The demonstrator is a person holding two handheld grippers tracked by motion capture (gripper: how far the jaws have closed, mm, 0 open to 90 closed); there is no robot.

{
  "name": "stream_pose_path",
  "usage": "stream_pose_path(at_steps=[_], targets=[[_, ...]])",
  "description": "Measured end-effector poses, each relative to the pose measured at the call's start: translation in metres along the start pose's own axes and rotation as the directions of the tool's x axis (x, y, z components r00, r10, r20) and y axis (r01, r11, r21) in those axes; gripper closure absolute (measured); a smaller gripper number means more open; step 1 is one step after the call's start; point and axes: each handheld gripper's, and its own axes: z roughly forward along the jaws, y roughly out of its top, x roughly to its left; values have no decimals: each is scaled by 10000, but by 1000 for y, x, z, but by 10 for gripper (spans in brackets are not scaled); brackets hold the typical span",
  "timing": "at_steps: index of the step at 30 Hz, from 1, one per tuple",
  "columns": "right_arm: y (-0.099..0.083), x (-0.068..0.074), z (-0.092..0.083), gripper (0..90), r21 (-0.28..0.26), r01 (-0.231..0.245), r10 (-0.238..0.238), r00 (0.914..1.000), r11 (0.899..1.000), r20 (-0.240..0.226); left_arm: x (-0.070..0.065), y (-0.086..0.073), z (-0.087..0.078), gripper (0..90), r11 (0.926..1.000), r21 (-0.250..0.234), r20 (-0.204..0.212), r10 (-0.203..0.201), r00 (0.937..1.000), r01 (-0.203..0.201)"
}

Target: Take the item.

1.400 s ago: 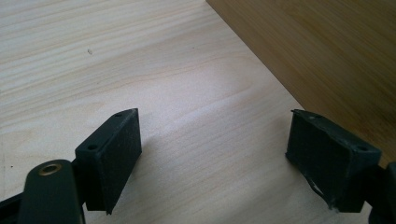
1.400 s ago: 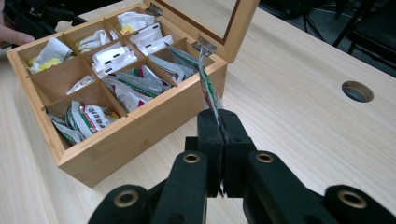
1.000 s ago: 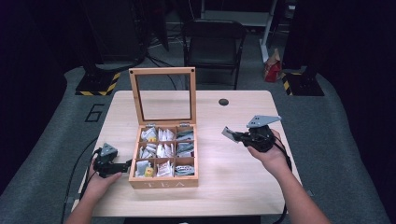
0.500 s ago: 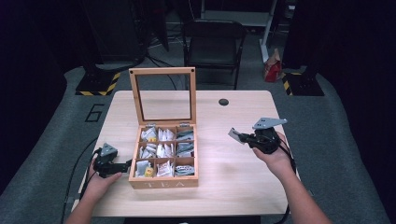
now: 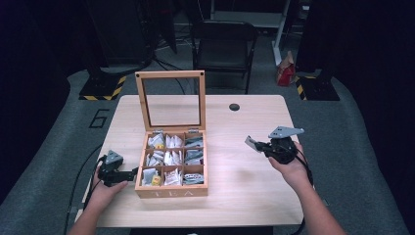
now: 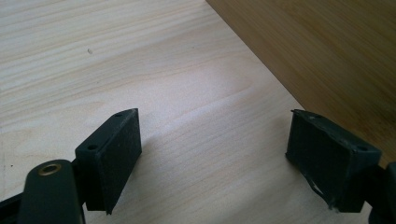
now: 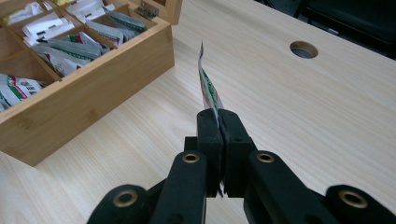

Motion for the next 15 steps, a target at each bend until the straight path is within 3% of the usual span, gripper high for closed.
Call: stream_pose_path(at_steps=[15], targets=[[-24,-4,11,884,300,-326,319,9993,9990,215,0,0,0,174,10000,-1,-13,15,10000,-15]])
